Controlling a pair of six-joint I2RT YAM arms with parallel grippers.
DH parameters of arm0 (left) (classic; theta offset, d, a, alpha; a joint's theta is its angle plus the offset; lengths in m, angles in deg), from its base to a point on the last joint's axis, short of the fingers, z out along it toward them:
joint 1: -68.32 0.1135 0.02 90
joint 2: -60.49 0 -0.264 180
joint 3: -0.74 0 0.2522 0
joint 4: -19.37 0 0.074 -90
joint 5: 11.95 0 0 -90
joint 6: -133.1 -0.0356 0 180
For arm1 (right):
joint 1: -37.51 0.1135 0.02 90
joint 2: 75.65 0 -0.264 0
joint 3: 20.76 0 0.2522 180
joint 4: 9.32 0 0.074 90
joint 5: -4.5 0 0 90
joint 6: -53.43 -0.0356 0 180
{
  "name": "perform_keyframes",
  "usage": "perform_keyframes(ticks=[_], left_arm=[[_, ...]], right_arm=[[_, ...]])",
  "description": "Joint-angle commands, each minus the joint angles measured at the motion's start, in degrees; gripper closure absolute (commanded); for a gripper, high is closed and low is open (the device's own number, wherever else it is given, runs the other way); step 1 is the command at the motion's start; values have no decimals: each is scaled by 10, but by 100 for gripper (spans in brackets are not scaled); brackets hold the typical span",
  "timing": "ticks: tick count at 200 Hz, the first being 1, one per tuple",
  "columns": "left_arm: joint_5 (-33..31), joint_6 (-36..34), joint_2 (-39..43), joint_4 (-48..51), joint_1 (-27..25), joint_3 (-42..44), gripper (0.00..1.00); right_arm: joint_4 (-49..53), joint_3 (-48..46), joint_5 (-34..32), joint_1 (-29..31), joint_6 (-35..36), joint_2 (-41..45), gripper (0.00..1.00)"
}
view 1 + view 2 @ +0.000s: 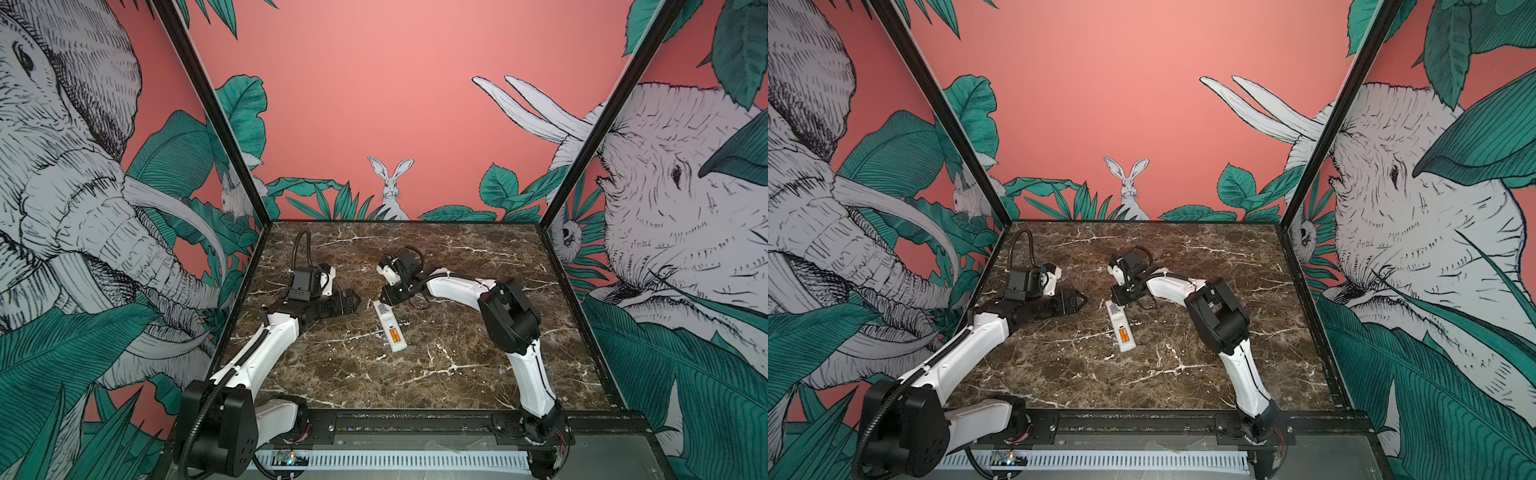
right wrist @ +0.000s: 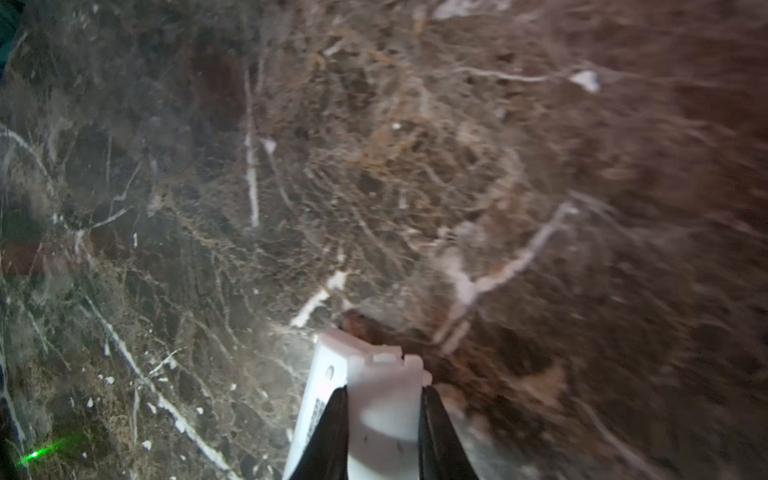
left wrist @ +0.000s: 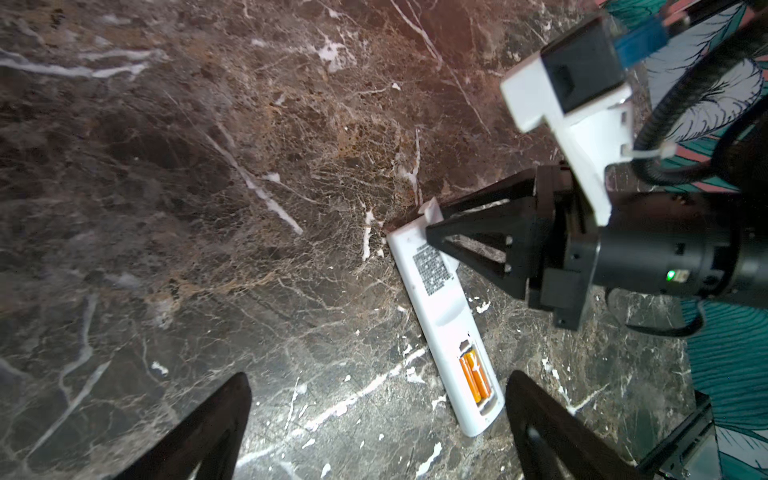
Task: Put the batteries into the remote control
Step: 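Carry the cover with the right gripper to the remote's battery compartment, then lower the white cover onto the compartment with the right gripper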
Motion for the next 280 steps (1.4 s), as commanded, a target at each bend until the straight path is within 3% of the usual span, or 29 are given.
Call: perform_keyframes(ticks=[1,20,104,145,215,252,280], left_arm=[[-11,-13,11,30,8,-9,3],[-8,-14,7,27,9,-7,3],[20,3,-56,-32,10,-15,4],[29,7,-71,-38,10,-28,4],[3,-12,-38,-6,11,-29,3],[-3,-18,-37,-3,12,-31,3],[3,-22,-50,-3,12,-40,3]], right_arm=[[24,1,41,38,26,-5,85],[6,-30,55,50,34,19,86],[-49,-229,-50,22,27,207,89],[-34,-192,-25,-29,43,151,88],[84,-24,50,-24,207,23,89],[95,-40,81,13,244,27,90],[46,-97,54,19,215,78,90]])
